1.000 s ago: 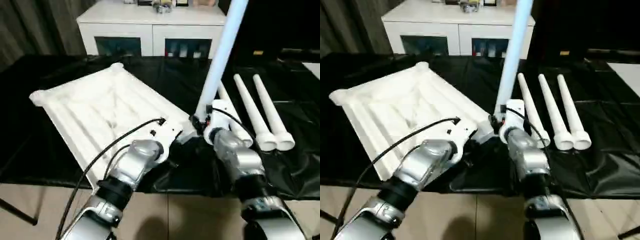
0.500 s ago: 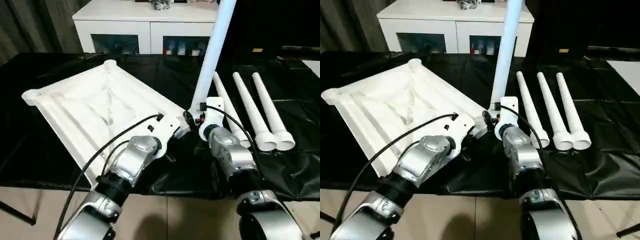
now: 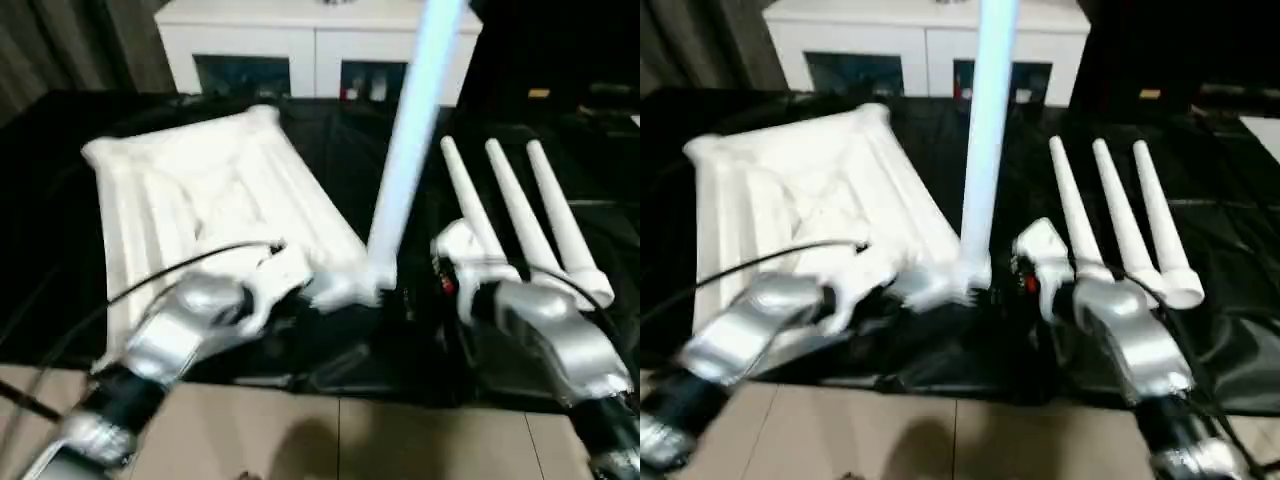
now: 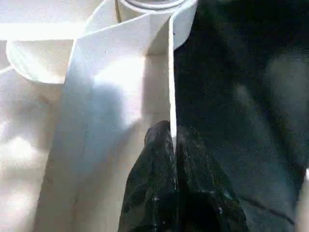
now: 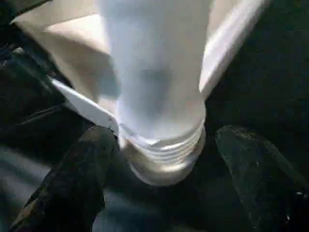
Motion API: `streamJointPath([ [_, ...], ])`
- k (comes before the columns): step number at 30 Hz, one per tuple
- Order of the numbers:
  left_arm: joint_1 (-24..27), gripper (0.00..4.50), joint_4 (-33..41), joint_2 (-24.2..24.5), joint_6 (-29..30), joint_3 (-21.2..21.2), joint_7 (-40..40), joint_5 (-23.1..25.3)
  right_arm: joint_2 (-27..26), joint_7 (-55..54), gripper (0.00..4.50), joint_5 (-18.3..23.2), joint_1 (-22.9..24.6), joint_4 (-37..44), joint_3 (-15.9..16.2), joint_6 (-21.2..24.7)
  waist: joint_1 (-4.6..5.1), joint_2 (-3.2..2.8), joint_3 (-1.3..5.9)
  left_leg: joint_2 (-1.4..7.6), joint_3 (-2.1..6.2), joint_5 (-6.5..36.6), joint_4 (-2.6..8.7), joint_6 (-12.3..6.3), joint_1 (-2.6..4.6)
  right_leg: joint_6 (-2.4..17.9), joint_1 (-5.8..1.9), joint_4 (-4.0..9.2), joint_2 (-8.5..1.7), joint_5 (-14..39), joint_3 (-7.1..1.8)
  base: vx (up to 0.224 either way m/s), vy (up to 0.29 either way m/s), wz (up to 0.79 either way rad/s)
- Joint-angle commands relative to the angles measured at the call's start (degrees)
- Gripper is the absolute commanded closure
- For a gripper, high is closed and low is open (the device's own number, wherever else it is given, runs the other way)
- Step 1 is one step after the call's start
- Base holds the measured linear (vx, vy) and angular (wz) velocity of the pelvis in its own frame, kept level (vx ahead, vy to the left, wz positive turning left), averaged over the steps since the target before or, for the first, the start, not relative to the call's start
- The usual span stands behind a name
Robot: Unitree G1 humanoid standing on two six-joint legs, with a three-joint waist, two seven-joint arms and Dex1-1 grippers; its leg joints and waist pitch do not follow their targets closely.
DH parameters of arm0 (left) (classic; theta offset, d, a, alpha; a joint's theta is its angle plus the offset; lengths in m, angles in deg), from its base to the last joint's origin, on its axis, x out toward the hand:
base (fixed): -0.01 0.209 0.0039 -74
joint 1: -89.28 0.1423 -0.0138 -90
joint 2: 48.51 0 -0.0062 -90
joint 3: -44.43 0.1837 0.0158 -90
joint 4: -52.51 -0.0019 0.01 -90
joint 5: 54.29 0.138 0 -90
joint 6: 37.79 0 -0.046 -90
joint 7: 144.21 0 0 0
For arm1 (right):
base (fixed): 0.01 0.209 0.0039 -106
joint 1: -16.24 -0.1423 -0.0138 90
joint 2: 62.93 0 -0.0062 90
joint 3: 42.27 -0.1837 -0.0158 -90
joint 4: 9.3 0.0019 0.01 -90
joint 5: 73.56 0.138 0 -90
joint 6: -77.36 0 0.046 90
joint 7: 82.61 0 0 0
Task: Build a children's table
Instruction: Rotate leg to tighten
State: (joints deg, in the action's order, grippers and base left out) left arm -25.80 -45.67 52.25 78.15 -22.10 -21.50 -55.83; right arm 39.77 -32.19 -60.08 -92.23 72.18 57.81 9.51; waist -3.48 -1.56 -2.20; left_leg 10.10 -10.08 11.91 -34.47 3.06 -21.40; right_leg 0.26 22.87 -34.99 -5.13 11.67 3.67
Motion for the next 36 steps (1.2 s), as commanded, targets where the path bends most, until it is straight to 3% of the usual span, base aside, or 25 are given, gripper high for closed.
streamJointPath([
  [1, 0.0, 4.50, 1.3, -0.3, 0.0, 2.4, -2.5, -0.3, 1.1, 2.9, 0.75, 0.0, 0.2, 2.2, 1.3, -0.1, 0.15, 0.34, 2.82, 3.23, 0.51, 9.0, 4.27, -4.05, 1.34, 15.6, -2.62, 3.68, -2.99, 4.7, -2.69, 0.000, 0.000, 0.00],
  [8, -0.2, 4.50, 1.2, 0.6, -0.3, 2.5, -3.6, -0.5, 2.1, 5.2, 0.91, 0.1, 0.2, 2.2, 2.0, 0.1, 0.21, 0.59, 2.83, 3.04, 0.47, 8.8, 4.38, -2.84, 0.98, 13.7, -2.84, 3.85, -3.25, 7.5, -2.86, 0.000, 0.000, 0.00],
  [14, 0.0, 4.50, 1.6, 1.0, -0.3, 2.3, -4.5, -0.4, 1.4, 6.0, 1.45, 0.9, -0.1, 1.0, 1.5, 0.0, 0.10, 0.61, 3.25, 2.90, 0.45, 4.0, 3.86, -4.88, 0.82, 14.9, -3.01, 3.10, -3.16, 1.1, -2.73, 0.000, 0.000, 0.00],
  [16, 0.0, 4.50, 1.6, 1.0, -0.3, 2.3, -4.5, -0.4, 1.0, 5.8, 1.69, 1.1, -0.2, 0.7, 1.2, -0.1, 0.11, 0.57, 3.23, 2.92, 0.45, 4.3, 3.86, -5.18, 0.79, 15.3, -3.03, 3.10, -3.18, 1.2, -2.68, 0.000, 0.000, 0.00],
  [26, 0.3, 4.50, 1.5, 0.8, -0.4, 2.7, -4.6, -0.5, -0.6, 4.6, 1.78, 0.2, 0.8, -1.1, 1.5, -0.4, 0.15, 0.66, 3.22, 2.89, 0.46, 4.9, 3.87, -4.62, 0.77, 14.9, -3.10, 3.17, -3.17, 2.7, -2.68, 0.000, 0.000, 0.00],
  [29, 0.4, 4.50, -0.4, -1.8, -0.1, 2.2, -1.2, 0.0, -4.1, -2.5, 1.78, -1.9, 0.3, -6.2, 0.0, -1.4, 0.32, 0.51, 3.00, 2.89, 0.43, 6.3, 4.04, -3.97, 0.85, 14.8, -2.89, 3.48, -3.19, 4.8, -2.68, 0.000, 0.000, 0.00],
  [30, -0.3, 4.50, -3.3, -5.4, 1.2, 1.1, 4.0, 0.7, -7.7, -10.2, 1.78, -3.6, -0.8, -10.7, -1.5, -1.7, 0.74, 0.53, 2.60, 2.82, 0.28, 9.0, 4.31, -2.84, 0.91, 14.4, -2.58, 4.08, -3.15, 8.6, -2.69, 0.000, 0.000, 0.00],
  [31, -0.6, 4.50, -4.2, -6.4, 1.5, 0.9, 5.5, 1.1, -8.9, -12.1, 1.78, -3.7, -1.0, -11.8, -2.1, -1.4, 1.04, 0.59, 2.40, 2.72, 0.46, 12.6, 4.63, -0.95, 1.16, 13.4, -2.55, 4.67, -3.21, 14.5, -2.56, 0.000, 0.000, 0.00],
  [32, -0.8, 4.50, -4.8, -7.1, 1.7, 0.8, 6.7, 1.4, -9.8, -13.6, 1.78, -3.6, -1.2, -12.5, -2.6, -1.0, 1.18, 0.61, 2.46, 2.71, 0.62, 13.8, 4.66, -0.17, 1.29, 12.8, -2.69, 4.76, -3.37, 16.6, -2.53, 0.000, 0.000, 0.00],
  [34, -2.2, 4.50, -8.3, -12.7, 5.1, -1.1, 14.7, 2.2, -15.1, -24.2, 1.78, -3.3, -3.0, -17.5, -6.1, 0.1, 1.94, 0.66, 2.15, 2.69, 0.83, 17.6, 5.02, 1.33, 1.62, 10.7, -2.35, 5.43, -3.24, 21.1, -2.65, 0.000, 0.000, 0.00],
  [36, -4.4, 4.50, -13.0, -19.0, 9.0, -4.1, 24.7, 2.9, -19.7, -34.5, 1.79, -4.1, -5.3, -23.2, -8.2, -0.4, 2.33, 0.67, 2.18, 2.53, 1.09, 18.7, 5.06, 2.13, 1.72, 9.7, -2.35, 5.68, -3.28, 23.5, -2.51, 0.000, 0.000, 0.00],
])
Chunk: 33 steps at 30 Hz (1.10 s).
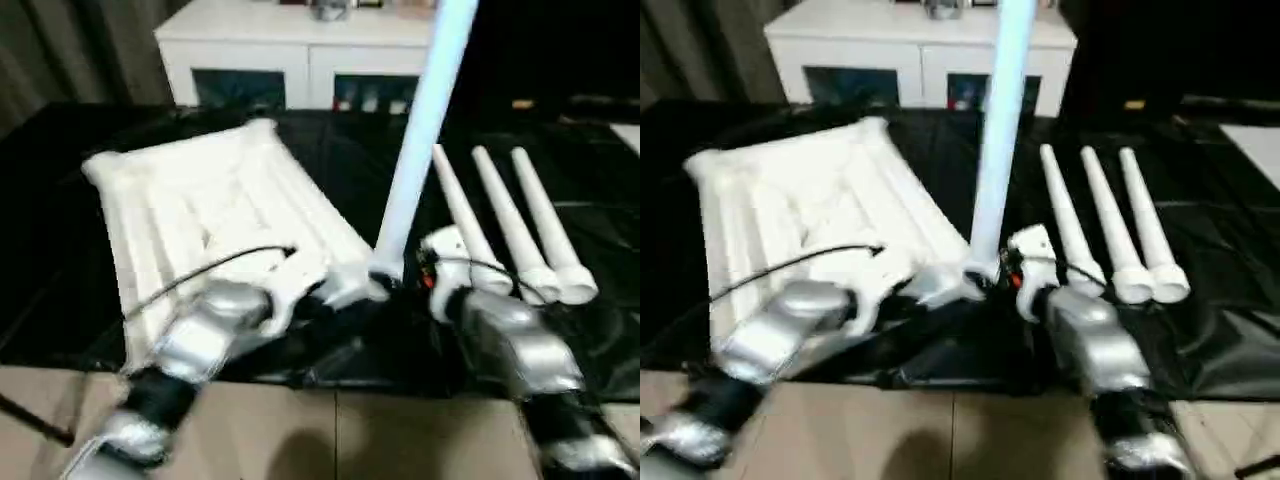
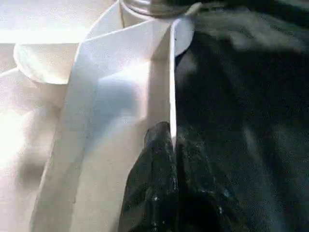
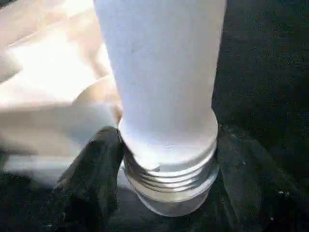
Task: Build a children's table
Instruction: Rotate leg to tighten
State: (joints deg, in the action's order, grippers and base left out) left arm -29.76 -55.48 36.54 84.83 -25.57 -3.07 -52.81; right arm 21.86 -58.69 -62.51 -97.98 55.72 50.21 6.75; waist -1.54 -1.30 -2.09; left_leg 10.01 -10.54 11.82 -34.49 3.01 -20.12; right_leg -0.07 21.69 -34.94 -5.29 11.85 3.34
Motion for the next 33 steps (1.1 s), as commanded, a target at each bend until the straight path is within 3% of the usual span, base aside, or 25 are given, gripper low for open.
streamJointPath([
  [1, -1.4, 4.50, -5.2, -5.3, 2.3, -1.2, 9.5, 0.3, -3.5, -11.7, 1.79, -2.3, -0.7, -9.2, -0.9, 2.1, 0.56, 0.24, 2.06, 2.41, 1.52, 19.3, 4.97, 2.55, 0.57, 9.6, -0.80, 5.84, -2.99, 24.0, -2.22, 0.000, 0.000, 0.00],
  [2, -2.0, 4.50, -6.5, -6.5, 2.0, -1.5, 11.5, 0.6, -4.5, -14.0, 1.80, -2.6, -1.5, -10.7, -1.1, 1.9, 0.60, 0.43, 2.12, 2.30, 1.53, 19.5, 4.91, 2.48, 0.63, 9.3, -0.84, 6.00, -3.01, 24.5, -2.19, 0.000, 0.000, 0.00],
  [3, -3.2, 4.50, -8.8, -8.7, 0.0, -1.3, 14.7, 1.5, -7.3, -17.8, 1.80, -2.1, -3.8, -13.6, -2.2, 0.1, 0.39, 0.22, 2.21, 2.18, 1.66, 19.9, 4.90, 2.17, 0.65, 8.5, -0.86, 6.21, -3.14, 26.1, -2.14, 0.000, 0.000, 0.00],
  [8, -5.8, 4.50, -11.9, -11.4, -2.9, -0.9, 17.4, 3.8, -11.0, -19.2, 1.80, -3.7, -8.1, -16.9, -1.8, -5.0, 0.52, 0.26, 2.25, 2.11, 1.82, 22.3, 5.07, 1.17, 0.65, 5.9, -0.34, 6.88, -3.06, 28.4, -1.89, 0.000, 0.000, 0.00],
  [11, -6.4, 4.50, -12.2, -11.3, -2.5, -1.0, 17.1, 4.3, -11.7, -16.6, 1.10, -3.6, -8.3, -15.5, -1.5, -6.8, 0.26, 0.22, 2.44, 2.43, 1.85, 20.5, 5.37, 0.62, 0.21, 6.6, -0.69, 6.49, -3.08, 23.8, -1.96, 0.000, 0.000, 0.00],
  [13, -6.2, 4.50, -12.0, -10.1, -2.6, -0.6, 16.3, 4.5, -11.2, -15.1, 1.05, -3.2, -7.4, -13.5, -1.4, -7.8, 0.12, 0.09, 2.58, 2.55, 1.70, 18.2, 5.50, 0.10, -0.18, 8.3, -1.03, 6.02, -2.98, 18.3, -1.99, 0.000, 0.000, 0.00],
  [16, -5.3, 4.50, -10.8, -8.4, -2.9, -0.2, 14.7, 4.3, -10.2, -14.4, 0.71, -2.3, -6.2, -10.8, -1.9, -8.3, 0.27, -0.02, 2.62, 2.65, 1.80, 17.9, 5.67, -0.31, -0.45, 9.1, -1.45, 5.83, -3.07, 17.4, -1.90, 0.000, 0.000, 0.00],
  [20, -4.0, 4.50, -8.9, -6.2, -2.7, 0.4, 12.2, 4.8, -7.8, -13.5, 0.39, -2.7, -4.4, -6.6, -2.0, -7.1, 0.11, -0.16, 2.82, 2.70, 1.49, 15.3, 5.38, -0.75, -0.43, 10.7, -1.42, 5.54, -3.07, 13.7, -2.01, 0.000, 0.000, 0.00],
  [21, -2.5, 4.50, -6.4, -4.2, -2.2, 0.9, 9.0, 4.4, -5.4, -10.3, 0.27, -2.5, -2.4, -2.1, -1.4, -4.1, 0.05, -0.18, 2.89, 2.68, 1.41, 13.9, 5.27, -1.15, -0.48, 11.2, -1.53, 5.44, -3.03, 12.3, -2.06, 0.000, 0.000, 0.00],
  [23, -1.6, 4.50, -4.6, -2.9, -1.8, 1.4, 7.0, 4.2, -3.8, -8.1, 0.27, -2.2, -1.0, 1.0, -1.1, -2.3, -0.42, -0.40, 3.10, 2.97, 1.32, 10.0, 4.98, -2.36, -0.48, 12.0, -1.66, 4.82, -2.97, 6.5, -2.18, 0.000, 0.000, 0.00],
  [25, -0.2, 4.50, -2.5, -0.1, -2.0, 2.3, 3.0, 3.2, -0.6, -2.1, 0.27, -0.3, 1.5, 6.1, -0.5, 0.2, -0.52, -0.52, 3.39, 2.72, 1.26, 5.8, 4.53, -3.86, -0.81, 13.8, -2.13, 4.04, -2.93, 0.8, -2.03, 0.026, -0.003, 0.01],
  [27, 1.1, 4.50, -0.9, 2.6, -4.0, 3.2, -1.5, 2.2, 2.8, 4.5, 0.27, 1.5, 3.7, 10.4, 0.9, 1.4, -0.62, -0.68, 3.33, 2.80, 1.28, 4.1, 4.36, -5.59, -0.92, 14.6, -2.13, 3.71, -2.92, -2.6, -2.05, 0.035, 0.002, -0.01],
  [30, 3.5, 4.50, 3.2, 8.9, -9.1, 5.4, -13.2, -0.5, 10.6, 19.2, 0.27, 6.2, 8.3, 17.9, 4.9, 2.2, -0.77, -0.68, 3.39, 2.90, 1.40, 5.4, 4.22, -6.68, -0.86, 15.2, -2.57, 3.62, -2.95, -3.4, -2.01, 0.000, 0.000, 0.00],
  [33, 4.6, 4.50, 6.9, 12.3, -9.2, 6.6, -19.5, -2.4, 13.0, 22.4, 0.27, 6.1, 8.9, 18.7, 5.5, 2.5, -0.45, -0.85, 3.13, 3.12, 1.10, 7.1, 4.55, -6.35, -0.54, 16.3, -2.00, 3.75, -2.89, -1.0, -2.06, 0.000, 0.000, 0.00],
])
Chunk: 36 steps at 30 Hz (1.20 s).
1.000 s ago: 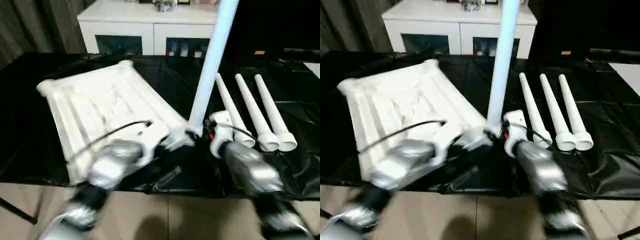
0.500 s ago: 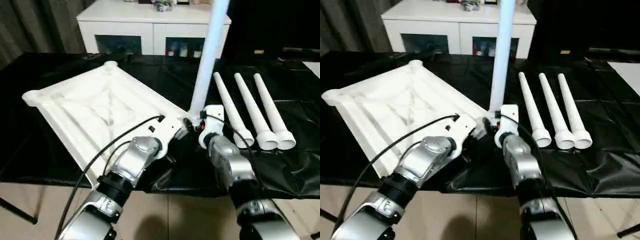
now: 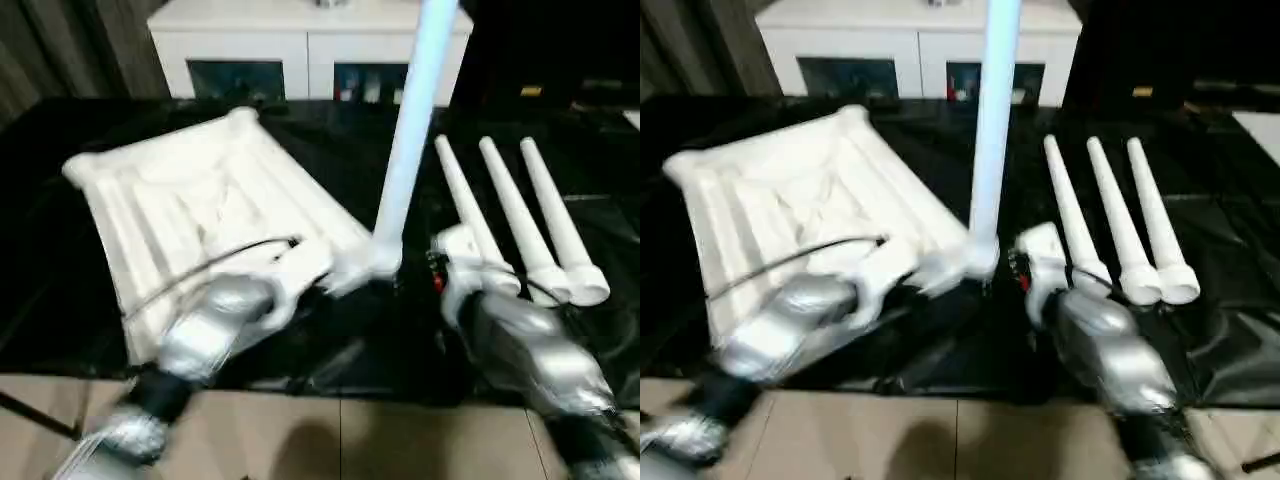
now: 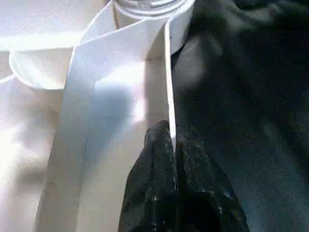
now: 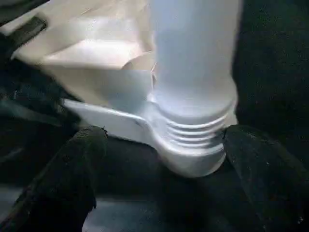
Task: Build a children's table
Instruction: Rotate leg to tighten
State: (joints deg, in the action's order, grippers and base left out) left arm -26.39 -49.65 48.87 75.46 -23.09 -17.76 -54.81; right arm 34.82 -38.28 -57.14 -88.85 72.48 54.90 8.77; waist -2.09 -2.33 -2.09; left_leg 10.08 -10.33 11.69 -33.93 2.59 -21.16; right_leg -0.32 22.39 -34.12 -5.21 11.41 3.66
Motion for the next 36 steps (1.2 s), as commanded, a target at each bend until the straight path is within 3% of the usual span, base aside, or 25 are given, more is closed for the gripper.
streamJointPath([
  [1, 1.5, 4.50, 2.2, 0.7, 0.8, 4.3, -6.3, -0.9, 0.6, 2.9, 0.27, 0.7, -0.1, 2.5, 0.9, 0.9, -0.03, 0.09, 2.93, 3.12, 0.83, 8.1, 4.06, -5.22, 0.63, 16.7, -2.52, 3.03, -3.00, 1.2, -2.43, 0.000, 0.000, 0.00],
  [4, 1.5, 4.50, 3.2, 1.9, 1.5, 4.7, -7.8, -0.9, 1.6, 4.6, 0.27, 0.0, -0.2, 2.7, 1.3, 0.3, -0.43, -0.08, 2.80, 3.34, 0.74, 9.8, 4.34, -3.33, 1.11, 16.2, -2.31, 3.16, -2.97, 4.2, -2.55, 0.000, 0.000, 0.00],
  [5, 1.5, 4.50, 3.2, 2.2, 1.4, 4.8, -7.7, -0.6, 1.9, 5.2, 0.27, -0.4, -0.4, 2.5, 1.5, 0.0, -0.45, 0.69, 2.68, 3.36, 0.60, 10.1, 4.37, -3.15, 1.08, 16.1, -2.24, 3.36, -2.92, 4.8, -2.59, 0.000, 0.000, 0.00],
  [7, 1.5, 4.50, 2.9, 2.5, 0.7, 4.9, -7.8, -0.7, 2.8, 5.7, 0.27, -0.8, -0.8, 2.0, 2.6, -0.3, -0.81, 0.43, 2.69, 3.26, 0.59, 10.2, 4.39, -2.18, 1.11, 15.4, -2.31, 3.28, -3.11, 6.4, -2.74, 0.000, 0.000, 0.00],
  [9, 1.5, 4.50, 2.9, 2.5, 0.5, 4.8, -8.1, -0.9, 3.0, 6.2, 0.42, -1.7, -1.2, 1.1, 3.7, -0.9, -0.79, 0.65, 2.73, 3.15, 0.56, 9.8, 4.32, -1.95, 1.03, 15.0, -2.36, 3.27, -3.13, 6.2, -2.80, 0.000, 0.000, 0.00],
  [15, 1.6, 4.50, 3.0, 2.4, 0.7, 4.2, -7.7, -0.5, 3.4, 7.6, 0.93, -3.3, -1.2, 0.4, 4.7, -1.0, -0.87, 0.85, 2.95, 3.04, 0.60, 6.4, 3.95, -3.35, 0.74, 15.0, -2.62, 2.90, -3.21, 3.7, -2.76, 0.000, 0.000, 0.00],
  [21, 1.8, 4.50, 3.2, 2.6, 0.8, 4.3, -8.1, -0.9, 3.0, 7.1, 1.50, -2.6, -1.5, -0.1, 4.1, -0.9, -0.89, 0.86, 3.06, 3.01, 0.57, 5.8, 3.76, -4.10, 0.77, 15.5, -2.65, 2.79, -3.16, 3.1, -2.69, 0.000, 0.000, 0.00],
  [30, 1.9, 4.50, 2.5, 2.3, 1.0, 3.9, -7.7, -0.8, 1.5, 5.3, 1.75, -3.4, -0.4, -1.9, 3.6, -0.5, -0.83, 0.90, 3.06, 2.97, 0.60, 5.6, 3.67, -4.25, 0.69, 15.6, -2.66, 2.69, -3.11, 3.3, -2.65, 0.000, 0.000, 0.00],
  [32, 1.9, 4.50, 1.6, 1.4, 1.3, 3.3, -5.8, -0.4, -0.6, 1.0, 1.75, -4.2, -1.0, -4.8, 2.5, -0.4, -0.66, 0.80, 2.92, 3.00, 0.56, 7.1, 3.80, -3.60, 0.79, 15.5, -2.46, 2.95, -3.13, 5.3, -2.69, 0.000, 0.000, 0.00],
  [34, 1.6, 4.50, 0.8, 0.3, 1.6, 2.8, -3.9, -0.1, -2.2, -1.9, 1.76, -4.8, -1.4, -6.6, 1.9, -0.4, -0.42, 0.74, 2.59, 2.96, 0.65, 10.6, 4.20, -1.83, 0.80, 14.8, -2.32, 3.45, -3.10, 9.7, -2.65, 0.000, 0.000, 0.00],
  [36, -0.2, 4.50, -2.6, -5.4, 4.2, 0.6, 4.7, 0.9, -8.7, -12.9, 1.76, -6.2, -3.5, -12.2, -0.2, 0.2, 0.48, 1.01, 2.08, 2.77, 0.88, 17.1, 4.69, 0.84, 1.11, 12.6, -2.05, 4.32, -3.15, 19.0, -2.60, 0.000, 0.000, 0.00],
])
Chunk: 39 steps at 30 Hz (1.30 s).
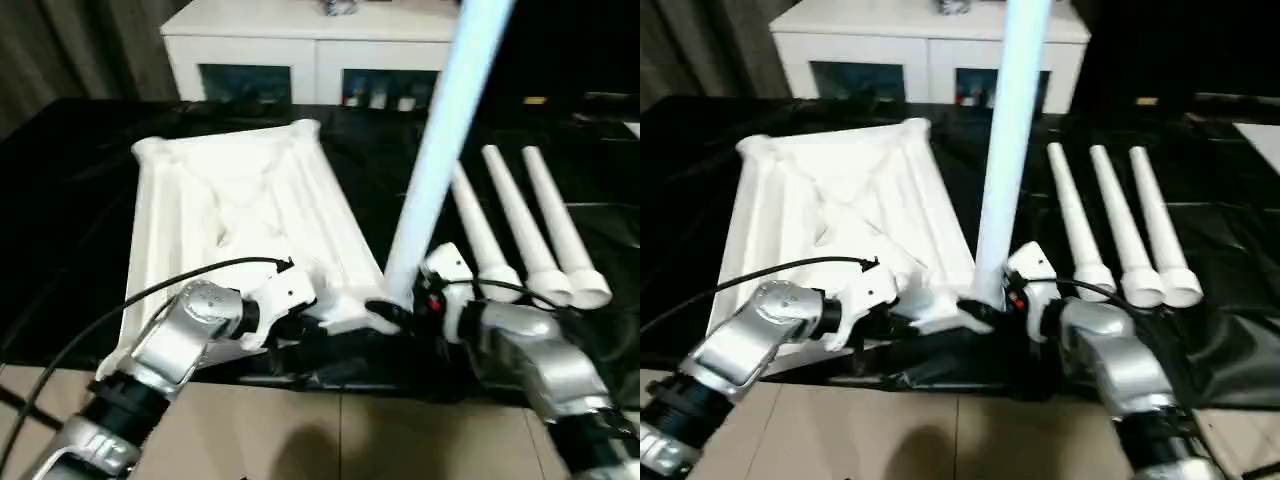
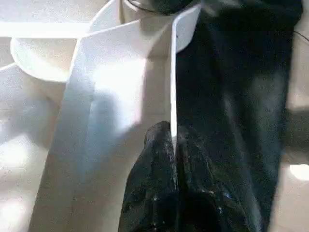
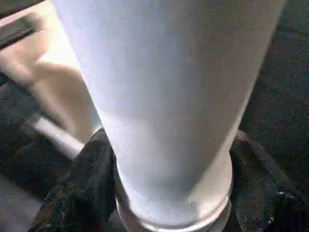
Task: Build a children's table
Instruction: Rotate leg to tighten
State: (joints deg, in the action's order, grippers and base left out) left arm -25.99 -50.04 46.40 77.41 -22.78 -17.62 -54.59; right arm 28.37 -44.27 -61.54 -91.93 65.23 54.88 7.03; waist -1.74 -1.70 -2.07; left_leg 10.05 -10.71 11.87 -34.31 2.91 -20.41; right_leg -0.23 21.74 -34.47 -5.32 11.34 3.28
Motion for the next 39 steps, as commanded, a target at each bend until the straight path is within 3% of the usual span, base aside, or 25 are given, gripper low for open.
streamJointPath([
  [1, -1.1, 4.50, -2.9, -4.6, 3.3, -0.4, 6.8, 0.7, -3.9, -10.0, 1.76, -2.3, -1.1, -6.3, -0.7, 2.0, 0.50, 0.29, 2.05, 2.73, 1.43, 18.8, 5.11, 1.72, 0.56, 11.4, -1.16, 4.96, -3.14, 22.6, -2.25, 0.000, 0.000, 0.00],
  [5, -4.9, 4.50, -8.8, -16.0, 7.8, -4.4, 22.1, 1.5, -13.1, -26.6, 1.76, -3.1, -7.4, -15.6, -4.9, 1.3, 1.28, 0.47, 1.88, 2.42, 1.87, 21.5, 5.21, 3.27, 0.68, 8.6, -0.75, 5.77, -3.09, 28.0, -2.06, -0.043, 0.006, -0.04],
  [7, -5.8, 4.50, -10.4, -18.2, 7.3, -5.1, 25.7, 2.0, -14.9, -29.9, 1.76, -2.9, -8.9, -17.6, -6.0, 0.8, 1.38, 0.38, 2.11, 2.30, 1.87, 22.0, 5.01, 2.77, 1.12, 7.9, -0.48, 6.27, -3.19, 28.4, -2.06, 0.000, 0.000, 0.00],
  [9, -7.6, 4.50, -13.4, -21.8, 6.0, -4.7, 30.1, 3.3, -18.3, -33.7, 1.76, -1.7, -12.3, -22.2, -7.7, -0.4, 1.22, 0.47, 2.25, 2.17, 1.77, 21.0, 5.02, 1.39, 0.82, 7.7, -0.54, 6.40, -3.02, 26.3, -2.07, 0.000, 0.000, 0.00],
  [15, -8.9, 4.50, -15.0, -23.3, 5.7, -4.1, 31.5, 5.4, -20.6, -34.7, 1.76, -4.9, -16.4, -27.6, -7.2, -4.6, 0.95, 0.65, 2.68, 2.36, 1.44, 15.9, 4.99, -0.52, -0.04, 10.0, -1.19, 5.37, -3.10, 17.3, -2.24, 0.000, 0.000, 0.00],
  [16, -9.0, 4.50, -15.0, -23.1, 5.8, -4.4, 31.3, 5.3, -20.8, -34.4, 1.20, -4.7, -16.5, -27.6, -7.5, -4.9, 0.98, 0.63, 2.67, 2.34, 1.42, 15.2, 5.00, -0.99, -0.16, 10.3, -1.34, 5.33, -3.09, 17.0, -2.17, 0.000, 0.000, 0.00],
  [19, -8.9, 4.50, -15.0, -21.3, 5.0, -4.2, 29.8, 5.3, -20.2, -32.5, 1.04, -4.4, -16.6, -26.9, -7.8, -6.8, 0.88, 0.36, 2.76, 2.38, 1.33, 13.8, 4.89, -1.82, -0.28, 10.9, -1.35, 5.12, -3.11, 15.3, -2.26, 0.000, 0.000, 0.00],
  [21, -8.3, 4.50, -14.2, -20.4, 4.9, -4.0, 28.5, 5.3, -19.4, -32.1, 0.66, -5.0, -16.4, -25.9, -7.3, -7.8, 1.41, 0.49, 2.84, 2.42, 1.70, 12.7, 5.17, -1.99, -1.10, 10.8, -1.98, 4.78, -3.03, 14.8, -1.92, 0.000, 0.000, 0.00],
  [24, -6.4, 4.50, -11.1, -17.3, 4.4, -2.3, 23.9, 5.5, -16.9, -28.7, 0.56, -5.5, -14.4, -20.2, -6.2, -7.9, 1.25, 0.36, 2.88, 2.59, 1.48, 11.8, 4.81, -2.53, -0.56, 11.7, -1.54, 4.95, -3.08, 12.5, -2.03, 0.000, 0.000, 0.00],
  [26, -5.7, 4.50, -9.8, -16.1, 4.9, -2.0, 22.3, 5.4, -15.8, -27.0, 0.41, -5.5, -13.5, -17.7, -5.9, -7.0, 1.11, 0.26, 3.16, 2.66, 1.46, 9.0, 4.58, -3.28, -0.75, 12.7, -1.91, 4.30, -3.09, 8.3, -2.01, 0.027, -0.006, 0.01],
  [28, -3.6, 4.50, -6.4, -12.0, 5.9, -0.4, 17.4, 5.1, -11.1, -19.9, 0.41, -4.2, -10.0, -9.0, -4.3, -3.4, 0.64, 0.03, 3.51, 2.76, 1.42, 3.5, 3.97, -5.40, -0.65, 14.1, -2.27, 3.23, -2.87, -0.2, -1.99, 0.055, -0.010, 0.01],
  [29, -3.6, 4.50, -6.4, -12.0, 5.9, -0.4, 17.4, 5.1, -11.1, -19.9, 0.41, -4.2, -10.0, -9.0, -4.3, -3.4, 0.61, -0.02, 3.55, 2.79, 1.42, 2.1, 3.88, -6.08, -0.68, 14.7, -2.15, 2.98, -2.86, -2.4, -1.94, 0.000, 0.000, 0.00],
  [30, -2.1, 4.50, -4.6, -8.8, 4.9, 0.5, 13.1, 4.4, -7.0, -13.5, 0.41, -3.4, -7.3, -3.7, -2.4, -2.2, 0.65, 0.10, 3.50, 2.64, 1.24, 1.6, 3.79, -6.77, -0.73, 15.7, -2.01, 2.94, -2.80, -3.8, -1.88, 0.000, 0.000, 0.00],
  [31, -1.9, 4.50, -4.4, -8.3, 4.6, 0.7, 12.4, 4.2, -6.4, -12.5, 0.41, -3.2, -6.8, -3.0, -2.2, -2.1, 0.14, 0.16, 3.67, 2.74, 1.29, 1.5, 3.66, -7.50, -0.56, 15.6, -2.34, 2.85, -2.84, -4.4, -1.91, 0.000, 0.000, 0.00],
  [32, -0.4, 4.50, -2.8, -4.6, 2.0, 1.7, 7.0, 3.2, -1.9, -5.1, 0.41, -1.1, -3.6, 2.1, -0.6, -1.4, 0.08, -0.12, 3.53, 2.77, 1.32, 1.4, 3.65, -7.81, -0.65, 15.8, -2.18, 2.76, -2.90, -4.7, -1.97, 0.000, 0.000, 0.00],
  [34, 0.1, 4.50, -2.2, -3.3, 1.6, 1.9, 5.1, 2.8, -0.3, -2.4, 0.41, -0.1, -2.3, 3.9, -0.2, -1.3, -0.22, -0.04, 3.27, 2.95, 1.10, 2.9, 3.81, -8.23, -0.49, 15.8, -1.96, 2.86, -2.79, -4.1, -2.07, 0.000, 0.000, 0.00],
  [36, 1.8, 4.50, 1.0, 1.3, -0.7, 3.1, -2.1, 1.2, 3.8, 4.8, 0.41, 2.3, 0.6, 7.3, 1.1, 0.5, -0.31, 0.03, 3.17, 3.01, 1.18, 5.1, 4.02, -7.25, -0.39, 16.1, -2.07, 3.14, -2.83, -1.1, -1.99, 0.000, 0.000, 0.00],
  [39, 2.9, 4.50, 4.8, 4.7, 0.5, 3.5, -7.7, -1.1, 6.7, 9.2, 0.41, 2.2, 2.3, 9.4, 2.7, 1.0, -0.30, -0.16, 2.85, 3.28, 1.24, 9.0, 4.59, -4.98, -0.10, 15.7, -1.81, 3.43, -2.87, 4.0, -2.13, 0.000, 0.000, 0.00],
])
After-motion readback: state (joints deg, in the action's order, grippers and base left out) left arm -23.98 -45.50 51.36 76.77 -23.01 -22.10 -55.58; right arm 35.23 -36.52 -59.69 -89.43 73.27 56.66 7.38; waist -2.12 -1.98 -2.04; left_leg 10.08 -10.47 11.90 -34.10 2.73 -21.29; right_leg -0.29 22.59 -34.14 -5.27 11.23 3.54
